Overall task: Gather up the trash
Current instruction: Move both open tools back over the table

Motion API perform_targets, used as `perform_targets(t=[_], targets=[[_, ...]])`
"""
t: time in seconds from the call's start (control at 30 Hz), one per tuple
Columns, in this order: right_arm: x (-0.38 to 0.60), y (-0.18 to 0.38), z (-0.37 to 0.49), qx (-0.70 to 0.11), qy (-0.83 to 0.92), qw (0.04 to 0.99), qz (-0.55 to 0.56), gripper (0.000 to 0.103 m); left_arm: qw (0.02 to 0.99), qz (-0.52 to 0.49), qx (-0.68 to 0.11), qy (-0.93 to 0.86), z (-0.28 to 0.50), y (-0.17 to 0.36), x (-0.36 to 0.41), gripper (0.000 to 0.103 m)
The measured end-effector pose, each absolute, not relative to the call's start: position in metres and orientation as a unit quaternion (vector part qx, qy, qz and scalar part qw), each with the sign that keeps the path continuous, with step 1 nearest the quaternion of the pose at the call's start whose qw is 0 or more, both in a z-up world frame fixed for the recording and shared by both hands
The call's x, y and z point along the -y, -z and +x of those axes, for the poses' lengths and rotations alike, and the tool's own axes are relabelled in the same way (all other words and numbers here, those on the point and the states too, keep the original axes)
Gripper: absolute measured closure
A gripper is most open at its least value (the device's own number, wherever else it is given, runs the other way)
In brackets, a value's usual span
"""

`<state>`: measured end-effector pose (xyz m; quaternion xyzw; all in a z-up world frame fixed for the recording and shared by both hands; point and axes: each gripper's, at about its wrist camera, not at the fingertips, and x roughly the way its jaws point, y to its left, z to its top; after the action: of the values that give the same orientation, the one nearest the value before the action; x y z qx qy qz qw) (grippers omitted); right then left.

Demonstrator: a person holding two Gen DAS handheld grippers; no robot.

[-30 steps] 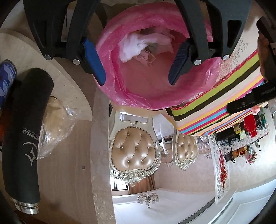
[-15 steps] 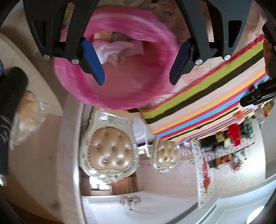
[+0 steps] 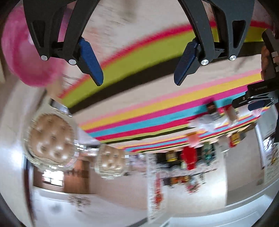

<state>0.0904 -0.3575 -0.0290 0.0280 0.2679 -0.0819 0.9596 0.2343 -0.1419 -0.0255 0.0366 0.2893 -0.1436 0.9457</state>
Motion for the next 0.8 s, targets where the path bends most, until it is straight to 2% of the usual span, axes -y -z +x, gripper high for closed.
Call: perform_targets(t=[0.3,0.43,0.8], targets=[[0.269,0.031,0.193,-0.301,-0.035,0.953,-0.011,0.023,0.959,0.028,-0.282,0.033,0.286,0.028,0.046,0.005],[0.239,0.038,0.233,-0.326,-0.063,0.943,-0.024,0.023,0.956,-0.017,-0.292,0.024,0.300,0.039,0.010,0.005],[0.199,0.064,0.317,-0.381,-0.086,0.920,-0.035,0.023,0.955,-0.031,-0.295,0.011,0.300,0.039,-0.005,0.005]])
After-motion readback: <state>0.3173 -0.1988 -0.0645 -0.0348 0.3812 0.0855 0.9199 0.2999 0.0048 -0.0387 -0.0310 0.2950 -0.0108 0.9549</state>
